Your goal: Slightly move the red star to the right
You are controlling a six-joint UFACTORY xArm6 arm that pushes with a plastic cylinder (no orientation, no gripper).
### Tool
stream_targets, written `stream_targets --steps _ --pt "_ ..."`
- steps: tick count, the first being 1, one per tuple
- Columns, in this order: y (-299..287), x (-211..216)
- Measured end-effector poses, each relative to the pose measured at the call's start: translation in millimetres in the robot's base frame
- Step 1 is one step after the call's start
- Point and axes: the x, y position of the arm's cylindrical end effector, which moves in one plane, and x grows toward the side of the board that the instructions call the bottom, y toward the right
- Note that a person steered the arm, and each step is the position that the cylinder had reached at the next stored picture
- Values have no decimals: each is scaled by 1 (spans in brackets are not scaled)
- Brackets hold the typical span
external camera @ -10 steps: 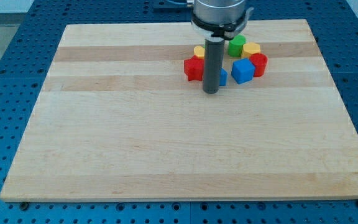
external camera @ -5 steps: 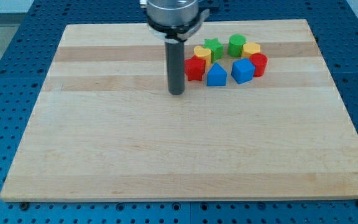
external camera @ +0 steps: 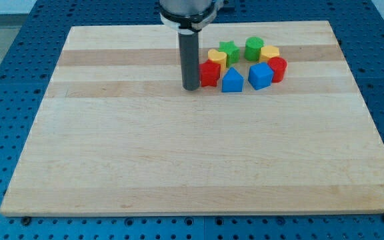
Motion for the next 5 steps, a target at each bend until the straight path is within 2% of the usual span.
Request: stream_targets --steps 2,3,4,5 --pt "25 0" --pt "11 13" --pt "-16 50" --pt "-41 59"
